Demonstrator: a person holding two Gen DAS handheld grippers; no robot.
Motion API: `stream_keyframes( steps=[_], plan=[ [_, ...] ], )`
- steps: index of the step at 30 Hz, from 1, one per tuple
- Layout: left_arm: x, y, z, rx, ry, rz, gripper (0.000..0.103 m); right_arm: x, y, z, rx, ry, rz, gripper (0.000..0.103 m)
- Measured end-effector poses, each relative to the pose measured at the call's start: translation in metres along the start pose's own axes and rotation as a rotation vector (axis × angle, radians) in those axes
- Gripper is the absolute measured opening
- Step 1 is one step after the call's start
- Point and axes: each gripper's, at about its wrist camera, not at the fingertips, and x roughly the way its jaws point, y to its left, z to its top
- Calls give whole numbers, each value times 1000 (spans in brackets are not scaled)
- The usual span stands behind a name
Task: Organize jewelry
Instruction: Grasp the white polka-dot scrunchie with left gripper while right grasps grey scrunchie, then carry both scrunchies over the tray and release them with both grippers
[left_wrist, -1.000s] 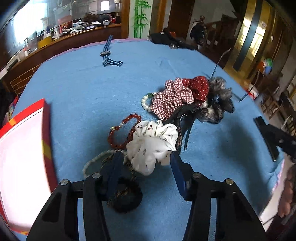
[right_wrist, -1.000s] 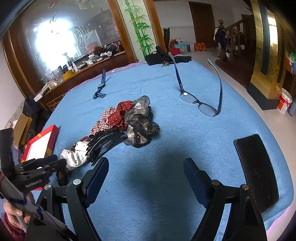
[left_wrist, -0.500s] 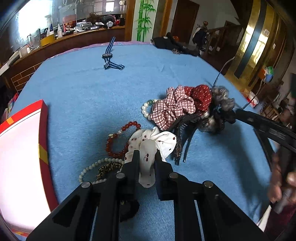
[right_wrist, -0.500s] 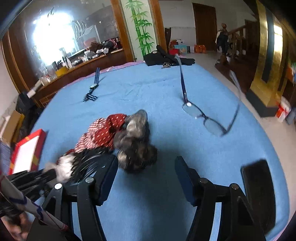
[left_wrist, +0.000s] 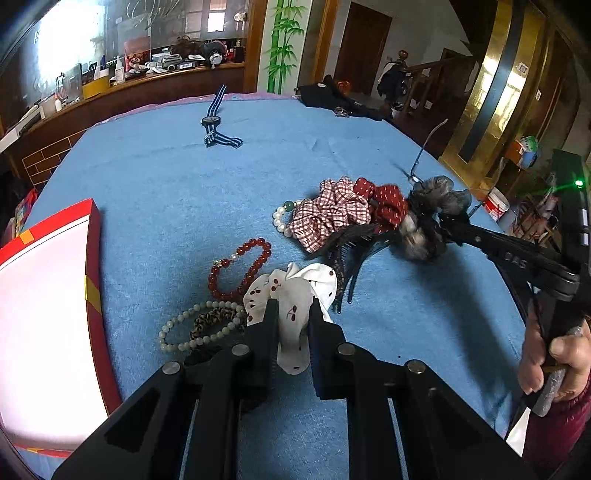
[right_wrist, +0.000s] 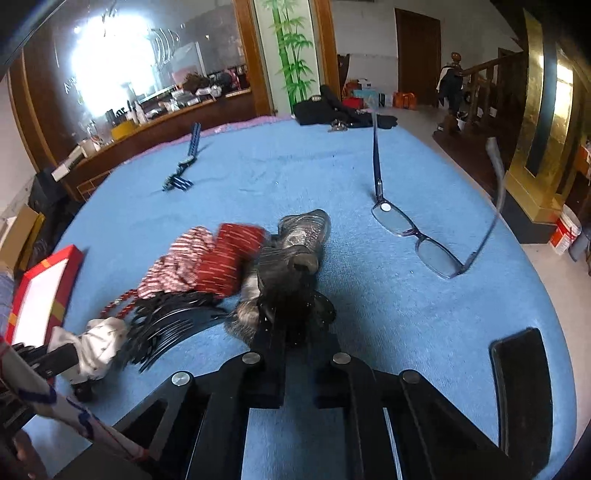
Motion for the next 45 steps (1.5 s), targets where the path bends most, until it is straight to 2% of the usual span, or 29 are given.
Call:
stream_keyframes(
  steps=[13, 26, 36, 45],
  plan=[
    [-23, 1, -5, -5, -41, 3, 14, -57, 16, -14, -1, -73, 120, 9],
    [-45, 26, -11, -59, -75, 28, 14, -60, 65, -14, -79, -54, 219, 9],
    [-74, 77, -22, -148, -120, 83, 14, -59, 129, -8, -179, -28, 309, 9],
    [-116, 144, -33, -241, -167, 187, 14, -41, 208, -1, -269, 38, 432, 9]
  ],
)
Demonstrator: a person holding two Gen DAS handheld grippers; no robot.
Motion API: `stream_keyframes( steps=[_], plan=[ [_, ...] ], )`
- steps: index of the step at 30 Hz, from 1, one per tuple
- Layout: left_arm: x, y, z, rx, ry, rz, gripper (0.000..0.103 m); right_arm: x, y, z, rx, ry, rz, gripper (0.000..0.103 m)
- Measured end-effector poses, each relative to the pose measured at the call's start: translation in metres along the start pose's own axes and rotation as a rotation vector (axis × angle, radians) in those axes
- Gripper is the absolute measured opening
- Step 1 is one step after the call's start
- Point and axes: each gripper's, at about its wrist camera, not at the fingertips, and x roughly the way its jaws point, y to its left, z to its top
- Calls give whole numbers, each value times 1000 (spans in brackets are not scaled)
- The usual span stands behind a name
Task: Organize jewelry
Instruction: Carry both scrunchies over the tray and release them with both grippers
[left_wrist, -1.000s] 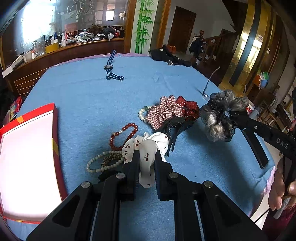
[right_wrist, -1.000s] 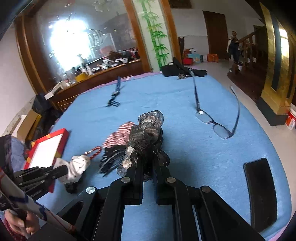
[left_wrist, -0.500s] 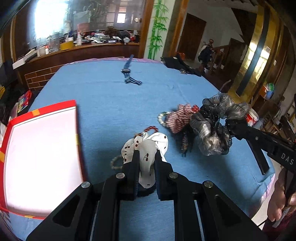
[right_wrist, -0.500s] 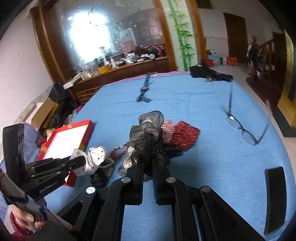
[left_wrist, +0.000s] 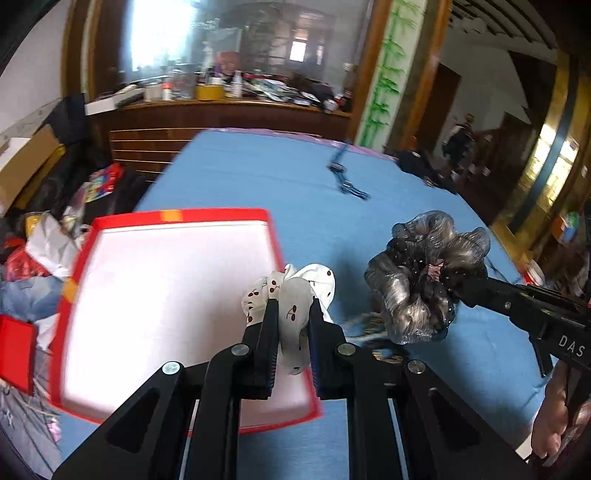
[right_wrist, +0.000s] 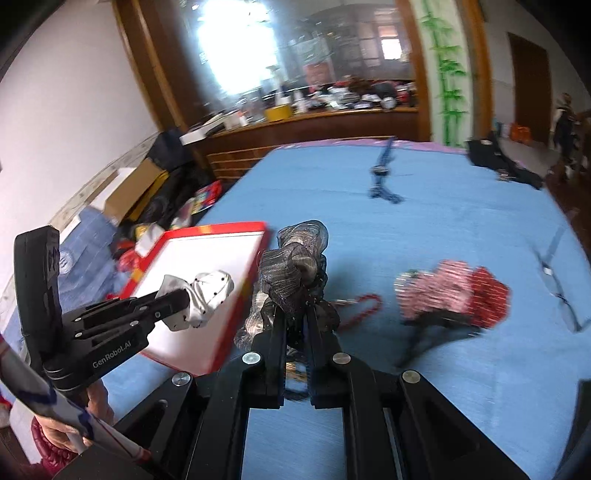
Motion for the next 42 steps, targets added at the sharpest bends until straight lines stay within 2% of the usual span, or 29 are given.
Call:
stream_keyframes(
  steps=[8, 17, 24, 29, 35, 36, 39, 40, 42],
  plan=[
    [-11, 83, 24, -63, -27, 103, 14, 52, 57, 33, -48, 63, 85, 9],
    [21, 161, 55, -110, 19, 174, 14, 124, 107, 72, -60, 106, 128, 9],
    [61, 192, 67, -149, 59, 192, 14, 182, 119, 83, -54, 171, 144, 10],
    [81, 198, 71, -147, 70, 198, 14, 205, 117, 86, -27, 193, 159, 10],
    [95, 200, 68, -150, 95, 195, 15, 232, 114, 82, -19, 244, 113, 10],
    [95, 199, 67, -144, 92, 197, 18, 235, 114, 83, -16, 249, 108, 11],
    [96, 197, 65, -137, 87, 199, 44, 238, 114, 83, -29, 263, 96, 16],
    [95, 197, 64, -137, 84, 201, 46, 237, 112, 82, -26, 265, 93, 21],
    [94, 194, 60, -134, 90, 210, 49, 233, 109, 82, -18, 259, 88, 42]
  ],
)
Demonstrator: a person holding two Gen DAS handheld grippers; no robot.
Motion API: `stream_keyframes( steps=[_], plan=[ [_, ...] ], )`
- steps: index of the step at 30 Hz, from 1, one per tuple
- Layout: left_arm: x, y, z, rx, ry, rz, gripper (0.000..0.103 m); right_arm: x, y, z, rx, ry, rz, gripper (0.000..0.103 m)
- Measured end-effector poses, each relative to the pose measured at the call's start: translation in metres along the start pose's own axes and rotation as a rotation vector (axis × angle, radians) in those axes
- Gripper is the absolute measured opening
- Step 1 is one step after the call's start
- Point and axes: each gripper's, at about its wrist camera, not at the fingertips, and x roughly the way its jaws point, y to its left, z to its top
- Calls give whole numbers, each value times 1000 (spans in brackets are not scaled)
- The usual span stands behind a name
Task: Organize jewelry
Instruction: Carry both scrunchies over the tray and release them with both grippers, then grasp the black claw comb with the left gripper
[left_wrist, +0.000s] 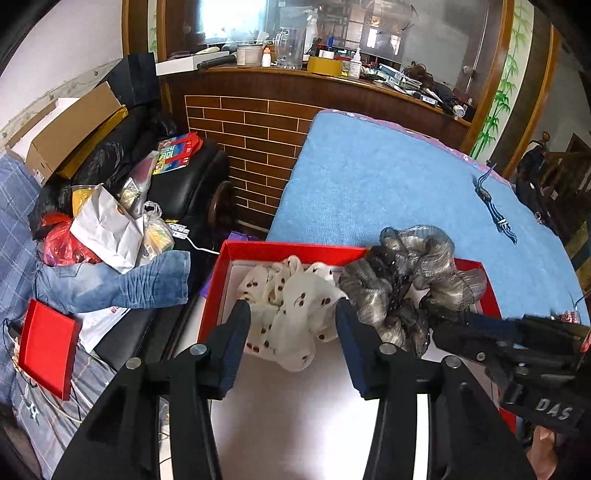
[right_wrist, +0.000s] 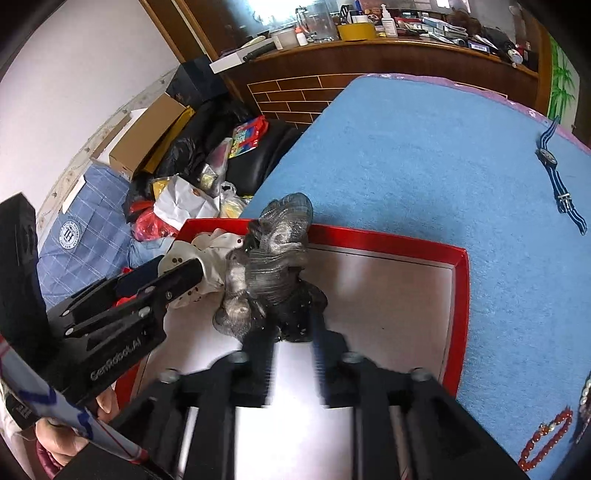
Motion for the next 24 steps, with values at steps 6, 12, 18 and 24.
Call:
stream_keyframes(
  steps=[6, 12, 18, 24],
  plan=[
    [-13, -16, -21, -4, -19, -18, 52, -33, -14, -11, 38, -56, 2, 54],
    [-19, -57, -40, 125, -50, 48, 52, -93, -46, -42, 103, -137, 26, 55],
    [-15, -105, -66, 269, 10, 54, 52, -161, -85, -89, 144, -218, -30, 59],
    [-38, -132, -104, 283, 9, 3, 52, -214, -138, -137, 245, -274, -87, 61]
  ],
)
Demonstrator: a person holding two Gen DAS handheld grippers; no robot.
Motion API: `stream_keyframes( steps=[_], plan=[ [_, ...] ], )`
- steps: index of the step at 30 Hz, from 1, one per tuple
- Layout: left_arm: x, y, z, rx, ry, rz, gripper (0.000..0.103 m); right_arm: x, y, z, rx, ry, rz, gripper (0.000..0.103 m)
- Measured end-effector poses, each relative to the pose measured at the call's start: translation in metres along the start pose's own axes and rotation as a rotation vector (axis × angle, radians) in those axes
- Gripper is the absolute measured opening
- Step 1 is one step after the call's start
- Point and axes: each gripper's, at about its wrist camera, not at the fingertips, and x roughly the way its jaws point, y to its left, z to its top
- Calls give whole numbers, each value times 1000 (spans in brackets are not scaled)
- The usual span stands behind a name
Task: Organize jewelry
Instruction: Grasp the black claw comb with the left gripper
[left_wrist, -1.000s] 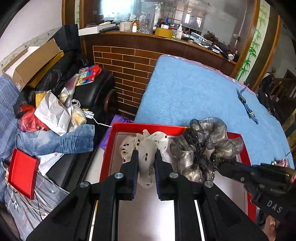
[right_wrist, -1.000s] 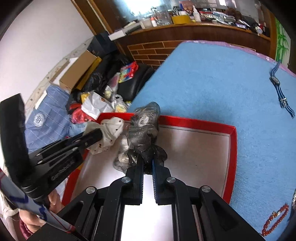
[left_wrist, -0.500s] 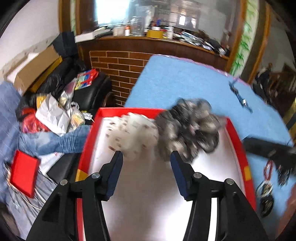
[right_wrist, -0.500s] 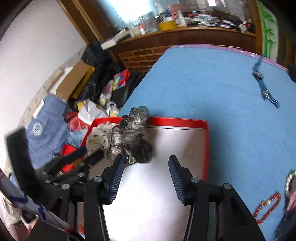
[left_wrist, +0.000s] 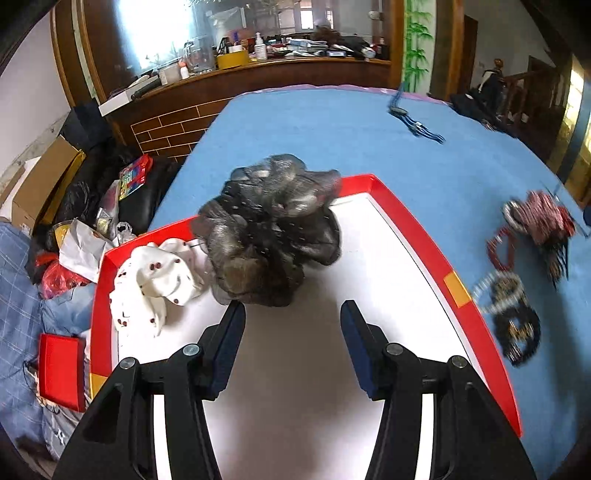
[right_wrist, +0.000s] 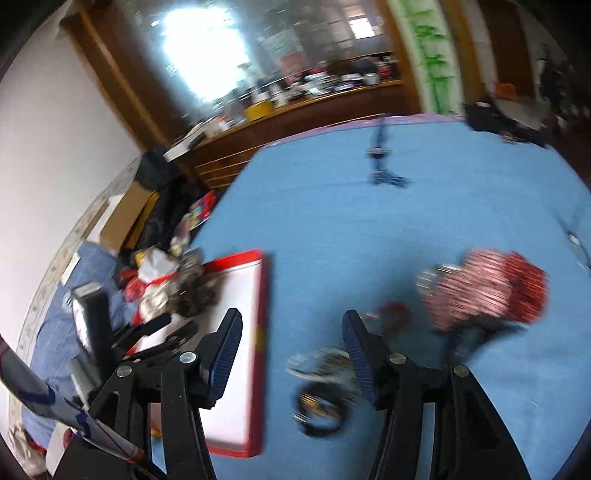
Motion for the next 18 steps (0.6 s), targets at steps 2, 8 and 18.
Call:
stream_keyframes(
  steps=[2, 8, 18],
  plan=[
    [-14, -12, -6, 17, -31, 17, 52, -12, -20, -7, 32, -4, -11, 61],
    [-70, -36, -4, -5, -125, -68, 57, -39, -62, -25, 91, -21, -46, 61],
    [-93, -132, 21, 141, -93, -268, 68, -68, -134, -34, 264, -58, -90, 60]
  ],
)
